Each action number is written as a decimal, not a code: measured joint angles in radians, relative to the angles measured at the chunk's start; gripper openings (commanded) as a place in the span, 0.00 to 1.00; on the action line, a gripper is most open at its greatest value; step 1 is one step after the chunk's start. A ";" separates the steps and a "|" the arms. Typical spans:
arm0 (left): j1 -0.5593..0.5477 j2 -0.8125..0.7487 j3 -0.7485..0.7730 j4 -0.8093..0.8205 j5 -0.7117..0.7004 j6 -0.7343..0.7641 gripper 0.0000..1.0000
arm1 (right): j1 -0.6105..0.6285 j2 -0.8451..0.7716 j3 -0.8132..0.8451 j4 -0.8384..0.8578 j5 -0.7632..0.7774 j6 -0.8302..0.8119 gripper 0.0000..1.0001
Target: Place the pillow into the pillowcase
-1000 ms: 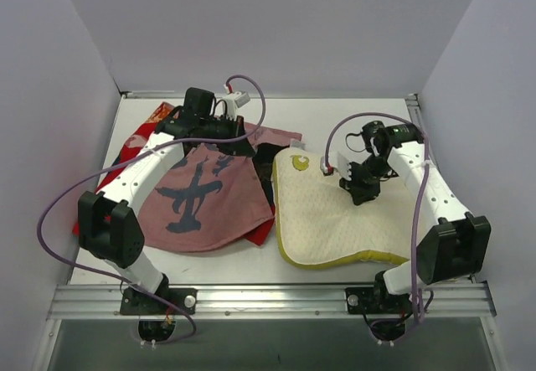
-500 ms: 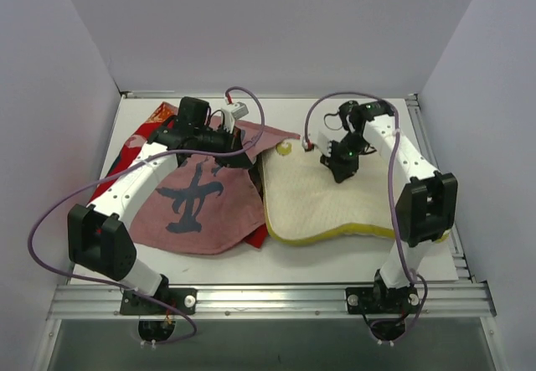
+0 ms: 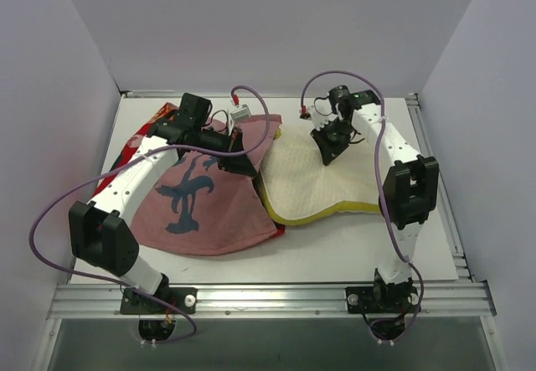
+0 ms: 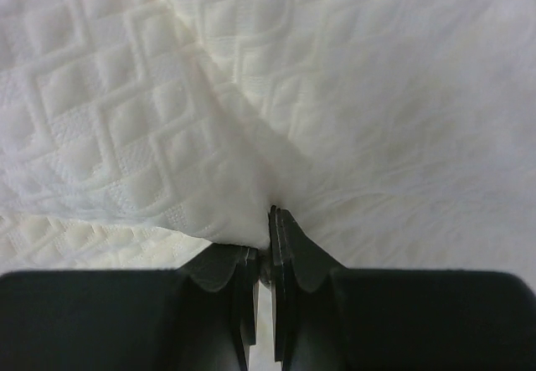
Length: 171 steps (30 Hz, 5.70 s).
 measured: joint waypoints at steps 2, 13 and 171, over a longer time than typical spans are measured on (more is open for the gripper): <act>-0.006 0.018 0.027 -0.003 0.030 0.005 0.00 | 0.018 0.001 -0.035 0.031 0.031 0.100 0.00; -0.072 0.100 -0.002 0.167 -0.016 -0.140 0.00 | 0.087 0.056 -0.050 0.108 0.177 0.563 0.00; -0.217 0.344 0.118 0.702 -0.314 -0.726 0.00 | -0.076 -0.354 -0.644 0.827 -0.394 0.596 0.00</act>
